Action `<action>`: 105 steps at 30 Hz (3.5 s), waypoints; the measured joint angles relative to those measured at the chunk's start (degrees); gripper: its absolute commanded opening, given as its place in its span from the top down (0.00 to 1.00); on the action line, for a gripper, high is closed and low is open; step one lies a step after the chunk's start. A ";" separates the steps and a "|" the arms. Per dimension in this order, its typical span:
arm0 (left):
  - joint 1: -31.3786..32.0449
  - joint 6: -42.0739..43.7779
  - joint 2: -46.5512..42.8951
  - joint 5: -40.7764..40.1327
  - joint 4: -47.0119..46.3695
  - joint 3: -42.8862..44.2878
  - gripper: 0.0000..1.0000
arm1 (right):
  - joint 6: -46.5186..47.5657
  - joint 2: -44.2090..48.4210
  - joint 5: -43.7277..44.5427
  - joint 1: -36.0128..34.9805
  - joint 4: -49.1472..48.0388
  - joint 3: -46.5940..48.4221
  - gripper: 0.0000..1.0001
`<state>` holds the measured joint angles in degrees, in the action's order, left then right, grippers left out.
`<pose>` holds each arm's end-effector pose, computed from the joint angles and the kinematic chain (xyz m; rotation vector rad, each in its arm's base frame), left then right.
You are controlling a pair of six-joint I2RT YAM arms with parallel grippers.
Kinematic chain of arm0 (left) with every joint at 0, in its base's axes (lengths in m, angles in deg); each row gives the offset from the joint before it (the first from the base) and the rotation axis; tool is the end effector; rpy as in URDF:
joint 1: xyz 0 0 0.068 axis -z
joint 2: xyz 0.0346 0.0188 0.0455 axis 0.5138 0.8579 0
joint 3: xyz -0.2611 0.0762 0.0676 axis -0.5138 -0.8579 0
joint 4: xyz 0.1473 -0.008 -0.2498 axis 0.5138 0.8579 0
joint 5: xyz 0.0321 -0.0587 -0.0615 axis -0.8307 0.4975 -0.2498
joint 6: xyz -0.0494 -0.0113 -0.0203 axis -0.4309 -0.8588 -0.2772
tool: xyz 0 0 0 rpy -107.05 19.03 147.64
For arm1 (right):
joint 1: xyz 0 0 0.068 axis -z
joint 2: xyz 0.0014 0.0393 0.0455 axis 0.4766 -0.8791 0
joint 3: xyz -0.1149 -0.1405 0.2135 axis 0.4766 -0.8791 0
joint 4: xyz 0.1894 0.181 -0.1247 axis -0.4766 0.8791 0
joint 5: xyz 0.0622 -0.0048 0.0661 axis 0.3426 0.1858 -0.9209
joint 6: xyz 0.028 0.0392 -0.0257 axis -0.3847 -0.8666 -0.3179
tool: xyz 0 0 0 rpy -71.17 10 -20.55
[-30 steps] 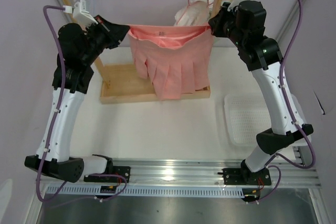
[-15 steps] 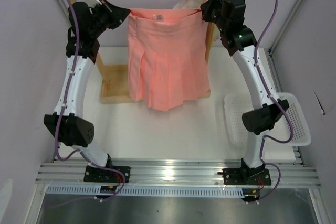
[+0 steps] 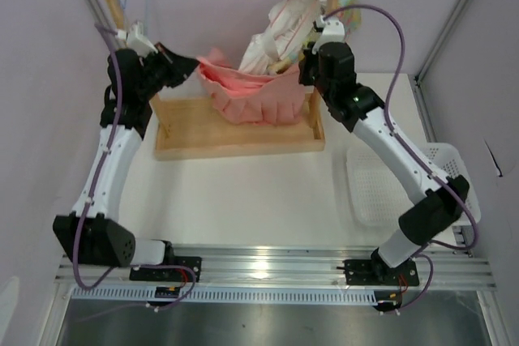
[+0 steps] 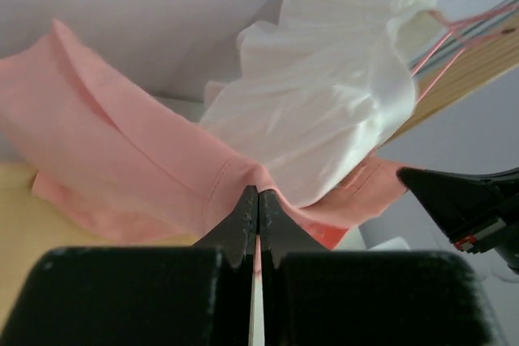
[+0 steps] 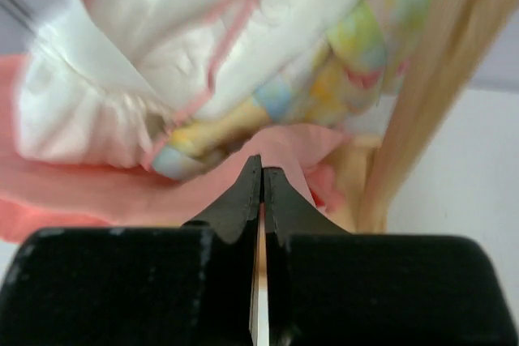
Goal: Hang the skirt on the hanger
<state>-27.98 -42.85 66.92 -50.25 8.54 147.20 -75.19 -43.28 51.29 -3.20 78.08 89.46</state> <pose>0.3535 -0.0324 0.4614 -0.2000 1.6936 -0.8701 0.3600 0.2103 0.4630 -0.1284 1.7251 0.2908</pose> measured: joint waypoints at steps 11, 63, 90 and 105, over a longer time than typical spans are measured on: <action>1.68 0.85 -35.60 1.09 11.85 -43.65 1.00 | -17.68 27.45 1.90 -7.41 5.95 -42.38 1.00; 12.13 2.64 -24.28 -11.21 11.80 -57.33 0.65 | -11.21 16.74 29.64 -41.62 0.13 -63.32 0.30; 12.22 2.56 -24.28 -11.43 11.61 -57.53 0.65 | -14.08 11.47 29.64 -37.92 9.05 -58.10 0.30; 12.48 2.56 -24.28 -11.45 11.61 -57.55 0.66 | -15.28 9.25 28.61 -34.60 5.66 -58.60 0.30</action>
<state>-15.50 -40.30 42.63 -61.70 20.15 89.65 -90.47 -34.04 79.90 -37.79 83.75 30.86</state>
